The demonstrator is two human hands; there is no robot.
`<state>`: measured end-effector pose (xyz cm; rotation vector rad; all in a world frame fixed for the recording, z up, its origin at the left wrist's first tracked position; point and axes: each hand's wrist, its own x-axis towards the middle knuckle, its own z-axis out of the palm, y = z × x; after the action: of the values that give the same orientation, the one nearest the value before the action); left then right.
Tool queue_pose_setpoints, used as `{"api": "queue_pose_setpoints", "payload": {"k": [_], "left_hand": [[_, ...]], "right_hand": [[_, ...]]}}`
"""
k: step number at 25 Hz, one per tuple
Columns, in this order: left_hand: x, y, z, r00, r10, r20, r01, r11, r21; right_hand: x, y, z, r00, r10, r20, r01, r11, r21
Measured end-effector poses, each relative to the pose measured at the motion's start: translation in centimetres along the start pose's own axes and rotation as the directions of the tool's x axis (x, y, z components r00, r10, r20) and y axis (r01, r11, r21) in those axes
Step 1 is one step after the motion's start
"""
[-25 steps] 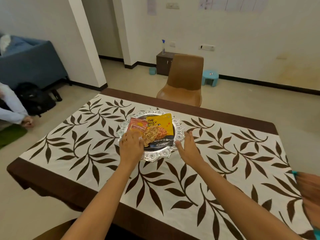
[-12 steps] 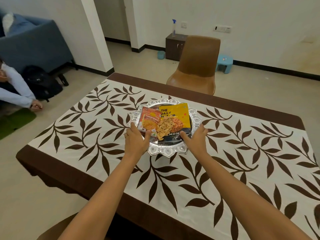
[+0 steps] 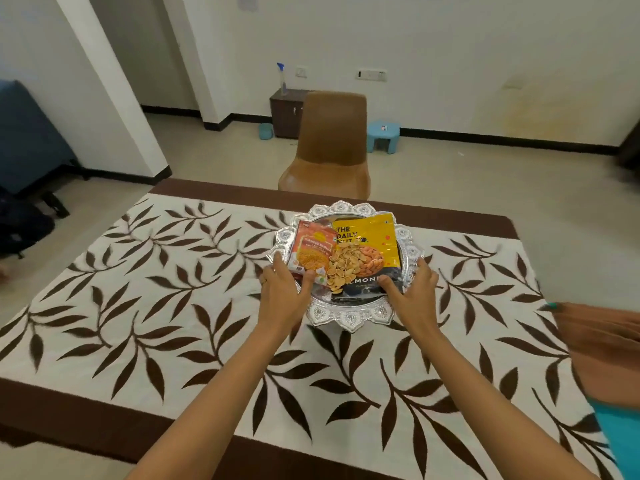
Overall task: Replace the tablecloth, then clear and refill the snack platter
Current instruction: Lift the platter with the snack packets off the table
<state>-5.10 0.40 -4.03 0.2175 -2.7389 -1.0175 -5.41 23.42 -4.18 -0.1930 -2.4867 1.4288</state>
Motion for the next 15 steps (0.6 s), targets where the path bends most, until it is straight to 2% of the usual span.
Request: {"api": "queue_pose_setpoints", "payload": {"k": [7, 11, 15], "left_hand": [[-2.9, 14.1, 10.8, 0.945, 0.255, 0.207, -0.24, 0.966, -0.093], [-6.6, 22.5, 17.8, 0.87, 0.374, 0.32, -0.342, 0.927, -0.153], [-11.1, 30.2, 24.4, 0.79, 0.475, 0.389, -0.421, 0.88, -0.22]], "right_hand": [[-2.2, 7.3, -16.6, 0.958, 0.138, -0.25, -0.146, 0.989, -0.012], [-4.6, 12.4, -26.2, 0.893, 0.18, -0.411, -0.206, 0.978, -0.018], [-7.7, 17.2, -34.5, 0.832, 0.228, -0.506, -0.268, 0.963, -0.006]]}}
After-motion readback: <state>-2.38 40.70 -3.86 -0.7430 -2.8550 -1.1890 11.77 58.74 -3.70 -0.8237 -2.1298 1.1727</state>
